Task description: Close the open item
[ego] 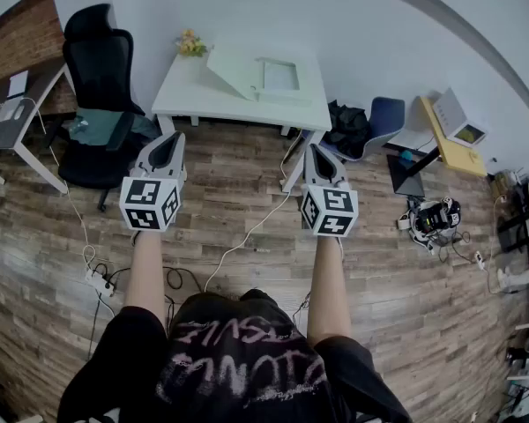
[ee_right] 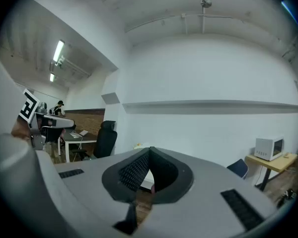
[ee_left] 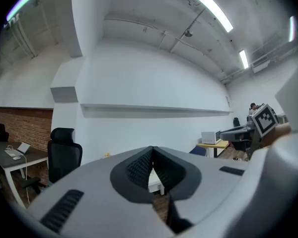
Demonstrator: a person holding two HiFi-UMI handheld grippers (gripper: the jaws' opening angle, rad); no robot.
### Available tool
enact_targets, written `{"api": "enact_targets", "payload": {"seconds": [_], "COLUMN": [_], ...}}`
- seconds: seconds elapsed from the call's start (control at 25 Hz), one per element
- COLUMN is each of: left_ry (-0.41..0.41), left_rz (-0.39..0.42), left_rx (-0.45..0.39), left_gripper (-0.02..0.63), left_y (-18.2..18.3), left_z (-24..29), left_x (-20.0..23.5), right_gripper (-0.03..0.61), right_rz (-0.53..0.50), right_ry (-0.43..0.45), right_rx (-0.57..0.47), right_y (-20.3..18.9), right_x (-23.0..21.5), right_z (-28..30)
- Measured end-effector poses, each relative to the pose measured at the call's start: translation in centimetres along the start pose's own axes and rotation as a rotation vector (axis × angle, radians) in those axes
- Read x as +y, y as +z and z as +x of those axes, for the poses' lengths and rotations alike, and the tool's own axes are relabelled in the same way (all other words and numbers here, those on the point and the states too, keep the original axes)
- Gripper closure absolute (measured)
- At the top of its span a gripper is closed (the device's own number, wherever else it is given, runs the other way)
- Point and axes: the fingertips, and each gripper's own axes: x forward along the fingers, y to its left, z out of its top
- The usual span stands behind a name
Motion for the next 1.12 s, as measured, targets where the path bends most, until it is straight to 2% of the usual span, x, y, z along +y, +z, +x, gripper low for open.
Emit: {"api": "enact_targets", "payload": {"seconds": [0.76,1.12], "left_ry": [-0.014,-0.022], "left_rz": [-0.017,-0.031], "left_rx": [0.003,0.023], "left_gripper": [0.612,0.612], "left_y": [-0.5,-2.0], "left_z": [1.3,3.0], "left_x": [0.6,1.1], "right_gripper": [0.569,0.569], "right_rz": [-0.02,-0.012], "right_ry": [-0.007,-0.024], "right_rx": [0.005,0.024], "right_y": [0.0,-1.1], "right_x": [0.0,-1.0], "right_z": [1.1,2.4]}}
